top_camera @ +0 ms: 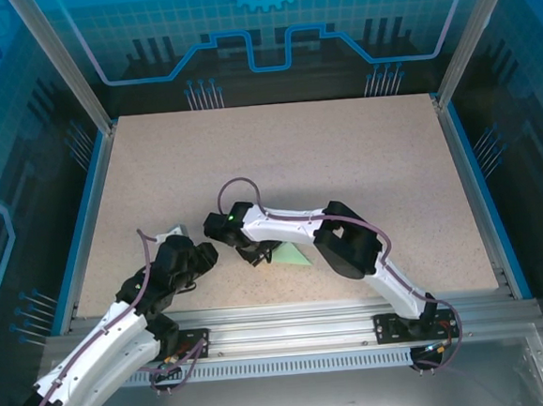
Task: Fold a paper plane with a square sheet of paper (pick it up from the middle)
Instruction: Turn over the paper at the bottom-center of the table.
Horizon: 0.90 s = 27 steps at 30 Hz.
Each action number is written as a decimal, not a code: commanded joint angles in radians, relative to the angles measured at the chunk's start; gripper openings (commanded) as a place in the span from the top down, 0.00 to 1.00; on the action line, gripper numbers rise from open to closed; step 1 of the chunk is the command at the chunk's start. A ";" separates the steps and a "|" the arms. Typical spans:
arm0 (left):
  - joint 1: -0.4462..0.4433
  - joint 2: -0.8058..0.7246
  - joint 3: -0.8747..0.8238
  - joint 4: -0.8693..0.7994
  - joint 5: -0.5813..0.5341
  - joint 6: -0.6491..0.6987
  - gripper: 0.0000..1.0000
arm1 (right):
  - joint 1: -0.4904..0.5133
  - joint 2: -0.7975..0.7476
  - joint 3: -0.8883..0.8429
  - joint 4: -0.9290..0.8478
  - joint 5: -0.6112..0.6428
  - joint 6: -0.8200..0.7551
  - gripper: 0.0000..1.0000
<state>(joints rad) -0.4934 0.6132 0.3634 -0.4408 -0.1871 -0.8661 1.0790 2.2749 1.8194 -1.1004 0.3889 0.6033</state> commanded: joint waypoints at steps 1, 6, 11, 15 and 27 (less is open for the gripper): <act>0.009 0.001 -0.009 -0.017 0.025 -0.010 0.62 | -0.001 -0.175 -0.092 0.110 -0.111 -0.038 0.43; 0.009 0.011 -0.007 0.013 0.115 0.002 0.61 | -0.042 -0.464 -0.344 0.302 -0.213 -0.107 0.23; 0.007 0.034 -0.025 0.088 0.215 -0.012 0.60 | -0.165 -0.706 -0.631 0.492 -0.437 -0.134 0.26; -0.006 0.091 -0.030 0.155 0.285 -0.020 0.60 | -0.258 -0.788 -0.797 0.579 -0.631 -0.147 0.59; -0.231 0.332 0.021 0.259 0.179 -0.074 0.61 | -0.332 -0.679 -0.889 0.695 -0.795 -0.177 0.87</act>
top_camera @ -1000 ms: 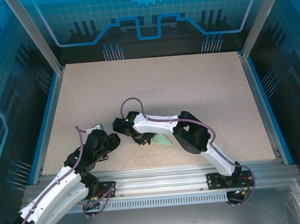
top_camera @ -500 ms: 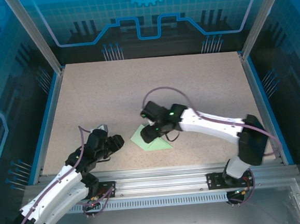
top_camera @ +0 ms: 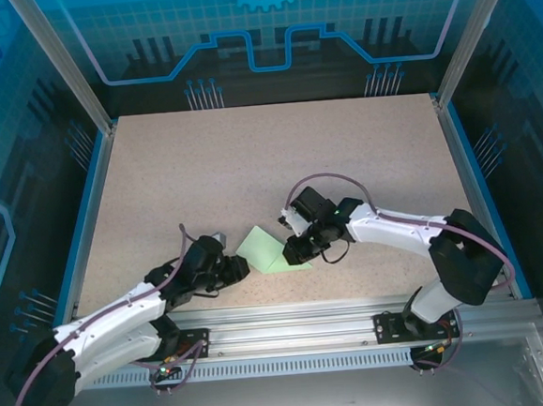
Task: Fold a paper plane with a square sheet of paper (pick it up from the middle)
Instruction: Turn over the paper at the bottom-center of the table, then perform the fifth fold on the wing at the bottom-center of the table.
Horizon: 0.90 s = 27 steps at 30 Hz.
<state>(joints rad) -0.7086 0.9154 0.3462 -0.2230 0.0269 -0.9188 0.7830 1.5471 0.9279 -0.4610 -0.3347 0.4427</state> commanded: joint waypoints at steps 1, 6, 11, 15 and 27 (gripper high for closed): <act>-0.018 0.045 0.048 0.045 -0.035 -0.021 0.62 | -0.047 0.068 0.003 0.079 -0.090 -0.014 0.87; -0.026 0.083 0.068 0.064 -0.028 -0.021 0.62 | -0.079 0.142 0.006 0.123 -0.099 -0.004 0.89; -0.035 0.100 0.055 0.111 -0.019 -0.043 0.60 | -0.143 0.193 -0.040 0.185 -0.114 0.035 0.90; -0.052 0.129 0.054 0.146 -0.013 -0.058 0.55 | -0.184 0.211 -0.112 0.282 -0.162 0.078 0.90; -0.119 0.293 0.089 0.312 -0.040 -0.147 0.35 | -0.282 0.168 -0.189 0.383 -0.220 0.147 0.85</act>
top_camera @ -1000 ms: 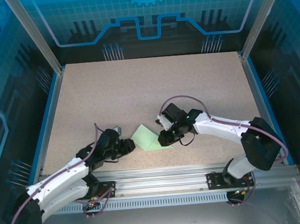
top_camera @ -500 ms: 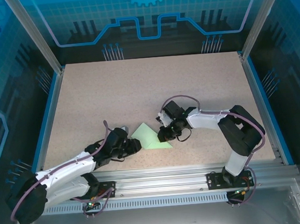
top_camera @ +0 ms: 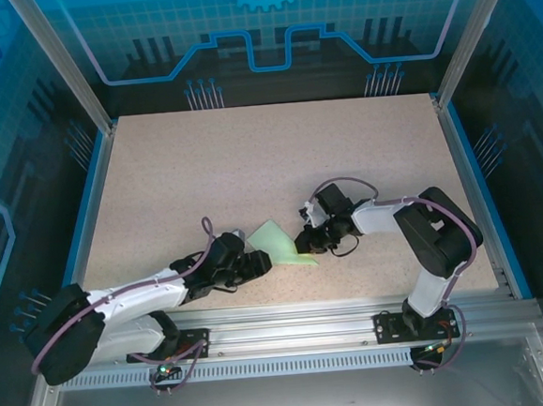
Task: Fold a paper plane with a square sheet of paper (pick it up from the middle)
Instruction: Perform the fifth fold on the wing at the bottom-center of the table.
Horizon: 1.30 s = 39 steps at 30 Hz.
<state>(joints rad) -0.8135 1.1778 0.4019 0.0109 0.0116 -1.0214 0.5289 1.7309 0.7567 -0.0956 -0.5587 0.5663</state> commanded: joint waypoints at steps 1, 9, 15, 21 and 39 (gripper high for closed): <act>-0.020 0.050 0.043 0.090 -0.032 -0.052 0.35 | -0.034 -0.013 -0.025 0.032 -0.001 0.035 0.85; -0.052 0.187 0.105 0.160 -0.079 -0.119 0.35 | -0.045 0.005 -0.073 0.158 -0.052 0.130 0.85; -0.051 0.221 0.112 0.165 -0.158 -0.150 0.35 | -0.047 -0.013 -0.108 0.202 -0.046 0.170 0.84; -0.051 0.273 0.119 0.221 -0.173 -0.160 0.38 | -0.052 -0.002 -0.118 0.229 -0.059 0.188 0.84; -0.003 0.400 0.215 0.311 -0.107 -0.145 0.53 | -0.066 -0.014 -0.123 0.211 -0.076 0.172 0.83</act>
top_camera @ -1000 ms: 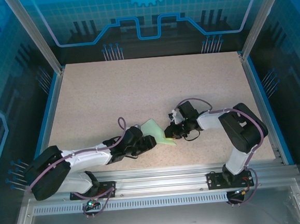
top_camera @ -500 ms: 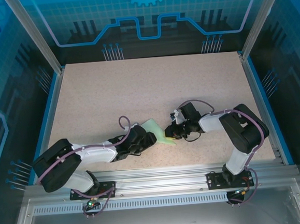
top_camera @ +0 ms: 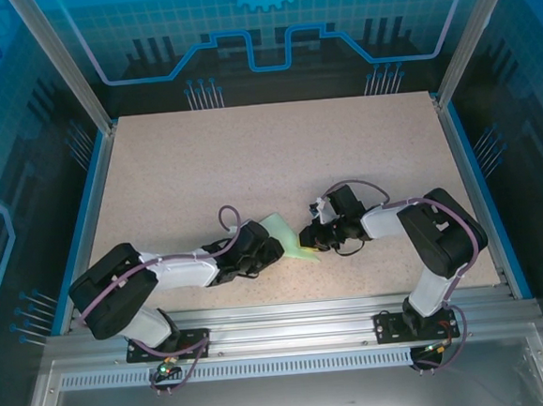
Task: Fold a paper plane with a square sheet of paper (pick it up from the middle)
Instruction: Perform the fifth fold on the wing at the bottom-center of the table.
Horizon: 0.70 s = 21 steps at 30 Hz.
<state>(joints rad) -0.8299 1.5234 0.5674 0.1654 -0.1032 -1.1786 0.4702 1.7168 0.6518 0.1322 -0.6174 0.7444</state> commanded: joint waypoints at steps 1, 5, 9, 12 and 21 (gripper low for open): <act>0.013 0.048 0.049 0.144 0.006 0.010 0.52 | -0.007 -0.002 -0.017 -0.018 -0.017 -0.007 0.83; 0.014 0.013 0.033 0.088 -0.029 -0.012 0.52 | -0.011 -0.006 -0.014 -0.022 -0.017 -0.011 0.83; 0.014 -0.019 0.018 0.047 -0.056 -0.022 0.53 | -0.015 -0.008 -0.007 -0.038 -0.018 -0.020 0.83; 0.014 -0.020 0.024 0.060 -0.044 -0.009 0.55 | -0.016 -0.011 -0.004 -0.043 -0.025 -0.024 0.83; 0.014 0.003 0.035 0.102 -0.022 -0.012 0.56 | -0.019 -0.019 0.002 -0.054 -0.026 -0.031 0.82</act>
<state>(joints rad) -0.8207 1.5177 0.5758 0.2359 -0.1234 -1.1805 0.4656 1.7138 0.6518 0.1211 -0.6228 0.7326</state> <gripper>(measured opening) 0.441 0.176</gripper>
